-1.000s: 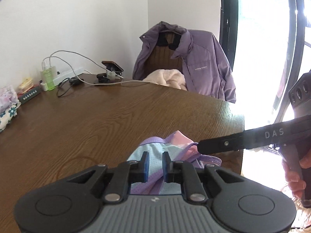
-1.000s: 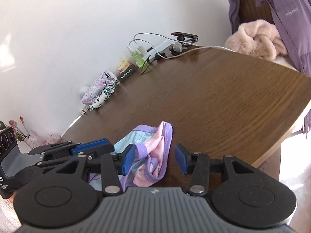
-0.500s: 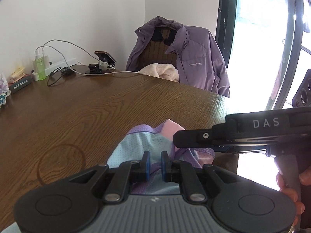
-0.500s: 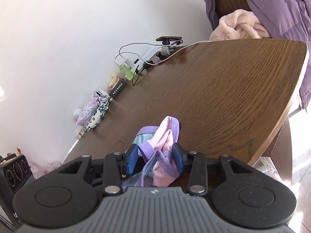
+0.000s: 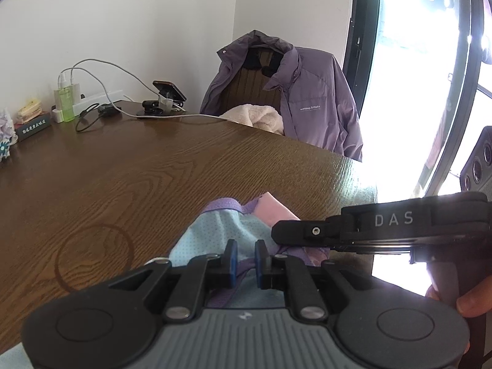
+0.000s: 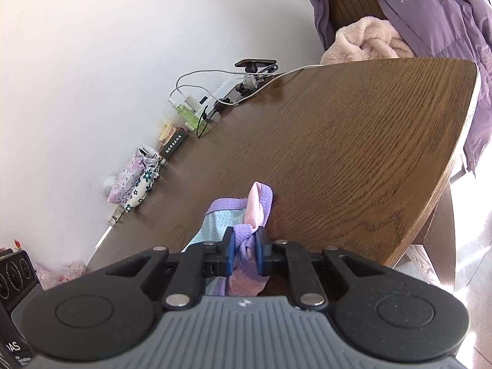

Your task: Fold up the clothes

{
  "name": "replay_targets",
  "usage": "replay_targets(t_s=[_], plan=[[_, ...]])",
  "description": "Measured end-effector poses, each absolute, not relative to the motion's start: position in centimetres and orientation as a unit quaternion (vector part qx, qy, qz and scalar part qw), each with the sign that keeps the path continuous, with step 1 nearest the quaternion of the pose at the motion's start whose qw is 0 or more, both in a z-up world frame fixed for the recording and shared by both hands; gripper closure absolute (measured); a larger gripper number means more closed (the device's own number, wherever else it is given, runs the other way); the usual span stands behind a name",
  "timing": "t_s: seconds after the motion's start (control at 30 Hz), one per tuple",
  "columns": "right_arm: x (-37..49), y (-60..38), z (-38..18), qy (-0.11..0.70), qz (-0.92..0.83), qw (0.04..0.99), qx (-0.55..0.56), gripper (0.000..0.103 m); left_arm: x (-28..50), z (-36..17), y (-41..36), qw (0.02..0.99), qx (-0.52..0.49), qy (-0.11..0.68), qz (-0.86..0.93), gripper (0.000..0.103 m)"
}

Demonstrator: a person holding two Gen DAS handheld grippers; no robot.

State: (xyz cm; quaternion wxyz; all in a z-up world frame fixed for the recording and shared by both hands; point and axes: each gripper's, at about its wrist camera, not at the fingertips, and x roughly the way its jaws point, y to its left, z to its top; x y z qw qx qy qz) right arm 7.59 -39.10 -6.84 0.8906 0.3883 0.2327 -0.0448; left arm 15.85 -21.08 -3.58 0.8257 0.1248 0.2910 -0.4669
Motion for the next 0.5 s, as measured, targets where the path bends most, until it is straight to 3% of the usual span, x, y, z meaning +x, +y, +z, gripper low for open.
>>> replay_targets(t_s=[0.13, 0.23, 0.5], plan=[[7.7, -39.7, -5.9, 0.231, -0.042, 0.907, 0.351, 0.094, 15.3, -1.3, -17.4, 0.846, 0.11, 0.268, -0.447, 0.092], [8.0, -40.7, -4.6, 0.226, -0.053, 0.925, 0.3, 0.094, 14.8, 0.0, -13.8, 0.867, 0.115, 0.26, -0.409, 0.084], [9.5, -39.2, 1.1, 0.21, -0.042, 0.974, 0.071, 0.094, 13.7, -1.2, -8.1, 0.863, 0.159, 0.302, -0.372, 0.087]])
